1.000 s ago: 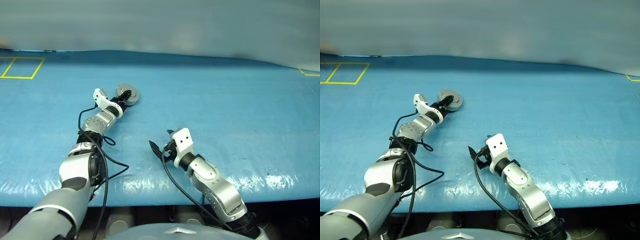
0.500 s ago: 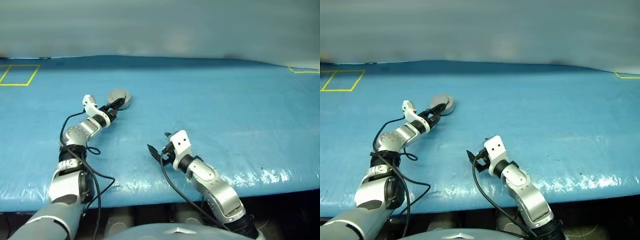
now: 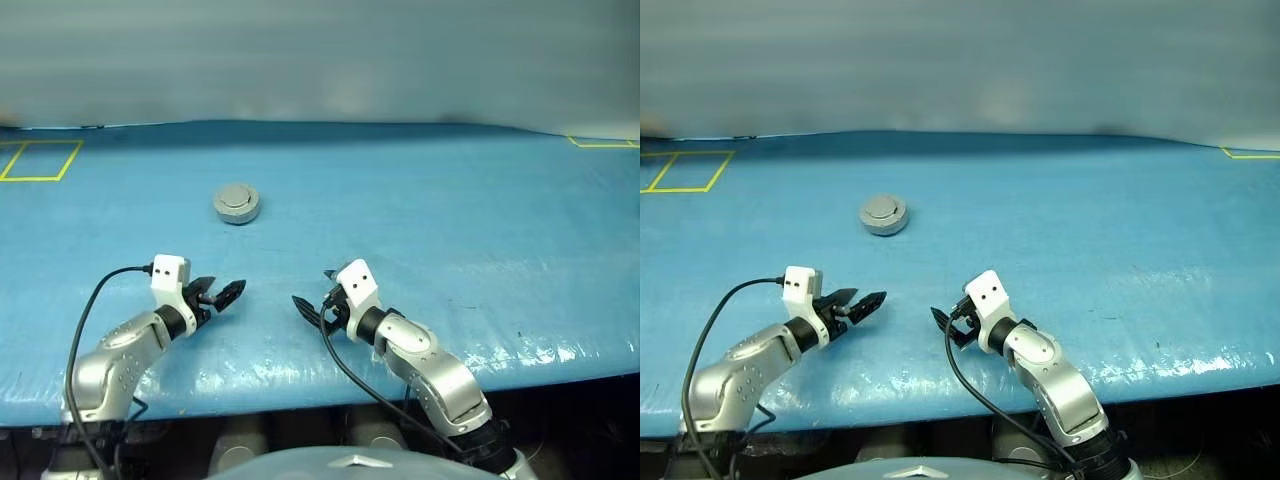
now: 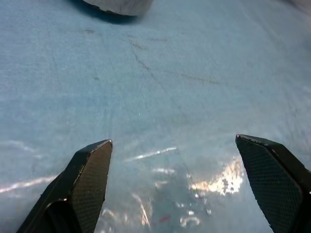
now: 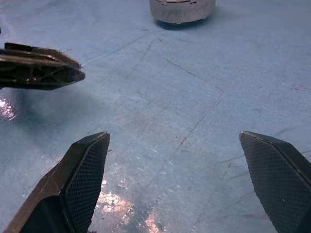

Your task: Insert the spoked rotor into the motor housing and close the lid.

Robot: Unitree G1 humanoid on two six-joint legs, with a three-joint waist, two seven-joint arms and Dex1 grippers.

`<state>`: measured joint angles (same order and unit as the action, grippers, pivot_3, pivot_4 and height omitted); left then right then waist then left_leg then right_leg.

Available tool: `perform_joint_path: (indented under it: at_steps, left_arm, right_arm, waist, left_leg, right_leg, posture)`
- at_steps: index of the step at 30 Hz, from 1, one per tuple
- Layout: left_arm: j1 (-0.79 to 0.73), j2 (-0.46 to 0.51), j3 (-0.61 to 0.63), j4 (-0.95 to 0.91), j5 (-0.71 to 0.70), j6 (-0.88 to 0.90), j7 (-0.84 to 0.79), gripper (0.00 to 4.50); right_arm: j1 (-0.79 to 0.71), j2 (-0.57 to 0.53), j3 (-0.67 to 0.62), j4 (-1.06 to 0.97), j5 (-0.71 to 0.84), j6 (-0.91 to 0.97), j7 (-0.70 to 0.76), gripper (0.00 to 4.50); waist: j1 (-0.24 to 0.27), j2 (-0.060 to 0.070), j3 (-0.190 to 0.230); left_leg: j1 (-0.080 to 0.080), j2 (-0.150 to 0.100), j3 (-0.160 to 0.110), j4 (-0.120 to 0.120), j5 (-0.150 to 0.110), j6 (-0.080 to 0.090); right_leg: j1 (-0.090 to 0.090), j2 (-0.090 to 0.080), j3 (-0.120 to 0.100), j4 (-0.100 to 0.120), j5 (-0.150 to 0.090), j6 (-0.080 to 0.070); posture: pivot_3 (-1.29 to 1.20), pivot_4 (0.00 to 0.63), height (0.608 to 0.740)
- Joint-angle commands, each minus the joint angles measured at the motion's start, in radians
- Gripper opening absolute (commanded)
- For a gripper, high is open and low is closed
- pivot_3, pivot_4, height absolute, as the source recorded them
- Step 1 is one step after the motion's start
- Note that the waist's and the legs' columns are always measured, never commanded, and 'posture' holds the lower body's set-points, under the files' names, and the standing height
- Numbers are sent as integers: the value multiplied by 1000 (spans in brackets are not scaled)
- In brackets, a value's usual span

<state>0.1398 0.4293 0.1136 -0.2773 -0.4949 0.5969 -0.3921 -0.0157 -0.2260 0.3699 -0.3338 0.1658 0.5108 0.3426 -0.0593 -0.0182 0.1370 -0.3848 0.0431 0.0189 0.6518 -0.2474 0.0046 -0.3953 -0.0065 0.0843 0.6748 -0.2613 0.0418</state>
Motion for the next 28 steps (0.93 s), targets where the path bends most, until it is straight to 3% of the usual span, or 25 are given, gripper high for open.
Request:
perform_joint_path:
  at_steps: [1,4,7,15,28]
  left_arm:
    - [60,-11,-67,-72,197,-228,50,4450]
    - [104,-18,-115,-100,381,-448,114,4450]
    - [135,-44,-136,-100,455,-551,148,4450]
    - [149,-116,-137,-62,417,-595,108,4450]
    - [93,-120,-116,-20,399,-594,64,4450]
  right_arm:
    - [-2,-15,-8,-14,-47,-92,2,4500]
    - [7,-17,-17,-1,-78,-154,-8,4500]
    - [23,3,-39,5,-79,-196,-20,4500]
    - [43,9,-30,9,-76,-263,26,4500]
    - [120,15,-49,-45,-36,-282,62,4500]
  waist:
    - [3,-2,1]
    - [12,-4,1]
    - [23,-5,1]
    - [23,-7,2]
    - [23,-7,3]
  left_leg:
    - [-1,0,1,-1,0,0]
    - [-10,0,1,-1,0,0]
    - [-16,0,2,-1,0,1]
    - [-17,-1,4,0,-2,4]
    - [-17,0,3,0,-2,4]
  right_leg:
    - [-1,0,1,0,0,0]
    - [-11,1,1,-1,2,-2]
    - [-16,4,1,-1,4,-4]
    - [-16,4,0,-3,3,-2]
    - [-15,4,0,-3,2,0]
  posture:
    - [0,150,740]
    - [0,150,740]
    - [0,150,740]
    - [0,150,740]
    - [0,150,740]
